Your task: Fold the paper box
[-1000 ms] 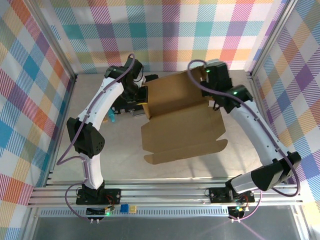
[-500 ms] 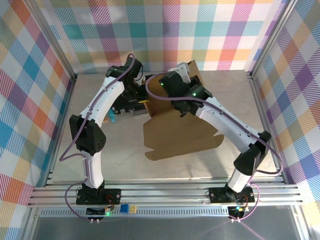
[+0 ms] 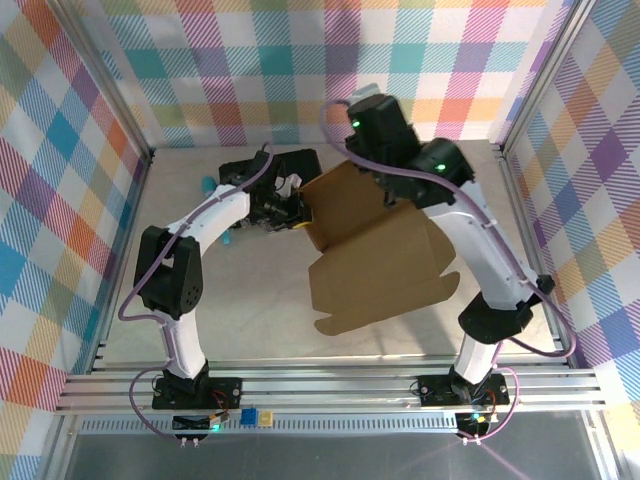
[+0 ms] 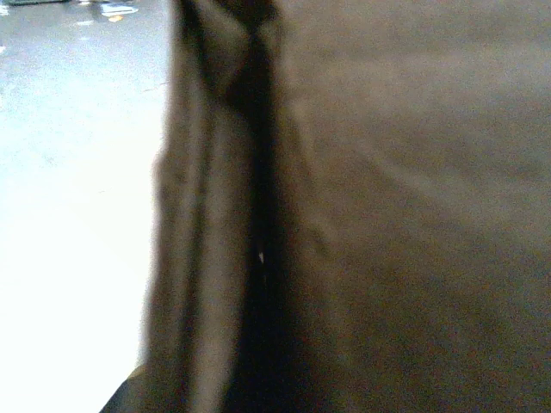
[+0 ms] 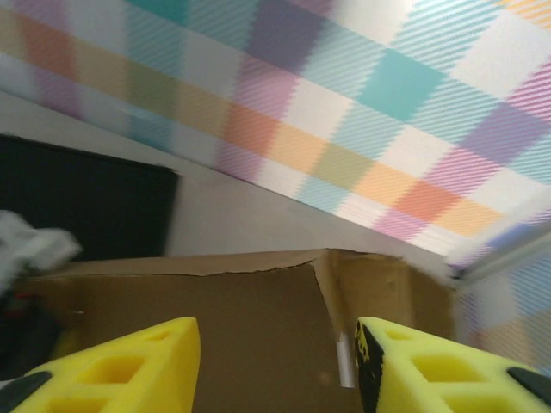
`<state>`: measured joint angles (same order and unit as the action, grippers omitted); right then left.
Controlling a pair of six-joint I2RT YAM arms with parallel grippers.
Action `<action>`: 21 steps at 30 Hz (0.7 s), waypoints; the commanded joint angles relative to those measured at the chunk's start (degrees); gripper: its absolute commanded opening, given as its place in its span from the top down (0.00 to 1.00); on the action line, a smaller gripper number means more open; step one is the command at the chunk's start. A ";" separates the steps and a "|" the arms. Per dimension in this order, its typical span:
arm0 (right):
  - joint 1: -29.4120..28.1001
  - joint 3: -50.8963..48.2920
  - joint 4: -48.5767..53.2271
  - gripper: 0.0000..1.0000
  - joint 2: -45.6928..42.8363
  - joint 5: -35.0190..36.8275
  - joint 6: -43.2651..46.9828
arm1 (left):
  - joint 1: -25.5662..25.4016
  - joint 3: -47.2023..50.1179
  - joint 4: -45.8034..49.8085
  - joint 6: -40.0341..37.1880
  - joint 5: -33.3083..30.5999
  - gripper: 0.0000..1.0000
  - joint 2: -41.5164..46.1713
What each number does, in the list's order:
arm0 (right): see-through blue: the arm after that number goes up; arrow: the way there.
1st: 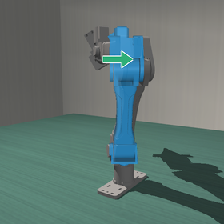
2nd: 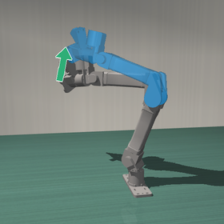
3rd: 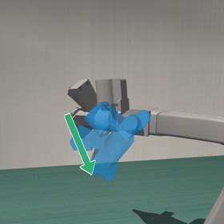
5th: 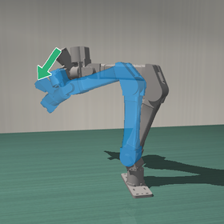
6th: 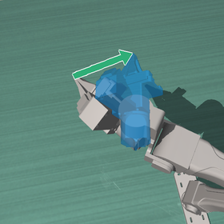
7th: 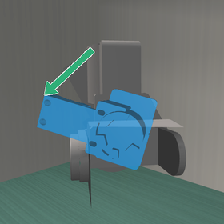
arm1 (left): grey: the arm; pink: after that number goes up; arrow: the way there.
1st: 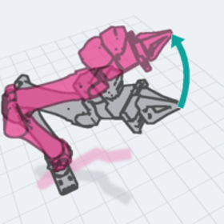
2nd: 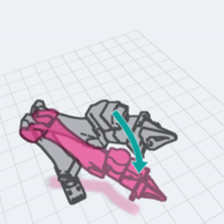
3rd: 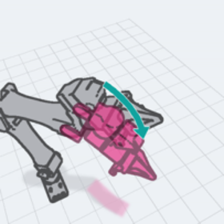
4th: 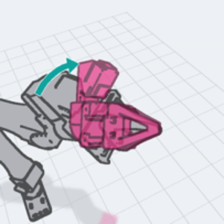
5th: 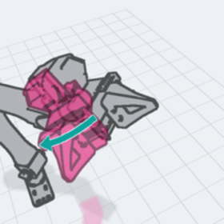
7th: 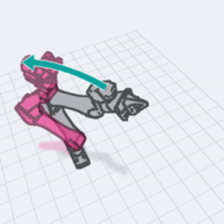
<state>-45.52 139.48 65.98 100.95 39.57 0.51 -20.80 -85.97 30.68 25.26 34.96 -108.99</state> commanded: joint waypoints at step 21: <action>45.58 -4.03 -9.06 0.50 -5.33 -84.67 -30.81 | 0.76 9.31 -39.63 13.64 15.77 1.00 -0.76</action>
<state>-0.64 137.23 56.80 90.37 -26.44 -28.12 -20.69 -75.53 -7.86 38.39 47.62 -109.01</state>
